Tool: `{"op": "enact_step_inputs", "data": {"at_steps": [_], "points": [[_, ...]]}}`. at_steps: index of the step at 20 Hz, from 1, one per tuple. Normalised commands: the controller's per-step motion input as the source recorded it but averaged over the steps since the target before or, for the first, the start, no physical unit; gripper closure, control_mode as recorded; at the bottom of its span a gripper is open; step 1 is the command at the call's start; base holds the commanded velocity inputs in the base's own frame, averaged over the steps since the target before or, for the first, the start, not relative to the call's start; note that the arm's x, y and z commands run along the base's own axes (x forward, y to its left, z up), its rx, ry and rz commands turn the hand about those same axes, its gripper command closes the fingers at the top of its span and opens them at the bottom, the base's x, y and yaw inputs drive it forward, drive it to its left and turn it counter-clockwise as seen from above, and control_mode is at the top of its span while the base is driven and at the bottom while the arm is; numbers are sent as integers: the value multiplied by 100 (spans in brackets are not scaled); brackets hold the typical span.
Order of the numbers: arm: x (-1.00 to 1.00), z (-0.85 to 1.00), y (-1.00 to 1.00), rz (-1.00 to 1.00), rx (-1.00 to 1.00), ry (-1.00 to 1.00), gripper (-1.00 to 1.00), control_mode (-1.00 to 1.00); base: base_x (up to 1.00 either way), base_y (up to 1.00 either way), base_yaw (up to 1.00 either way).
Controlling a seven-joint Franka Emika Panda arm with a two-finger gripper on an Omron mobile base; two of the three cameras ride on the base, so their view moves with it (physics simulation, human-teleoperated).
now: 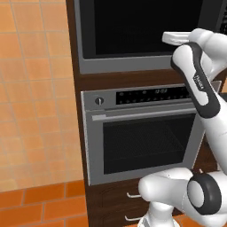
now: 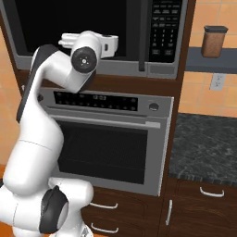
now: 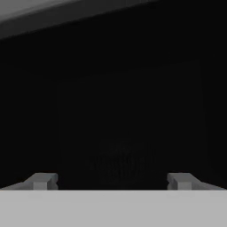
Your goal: Open the microwave, place the bowl with waffle inside the microwave, then close the microwave door and turn it on.
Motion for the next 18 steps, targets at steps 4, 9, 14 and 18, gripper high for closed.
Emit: {"op": "enact_step_inputs", "data": {"at_steps": [4,9,14,18], "points": [[-95,18,-65,0,0,0,-100,-100,0,0,0],[-90,2,-63,0,0,0,-100,-100,0,0,0],[-47,-4,-50,0,0,0,-100,-100,0,0,0],[-16,-19,-58,3,0,0,-100,-100,0,0,0]]}}
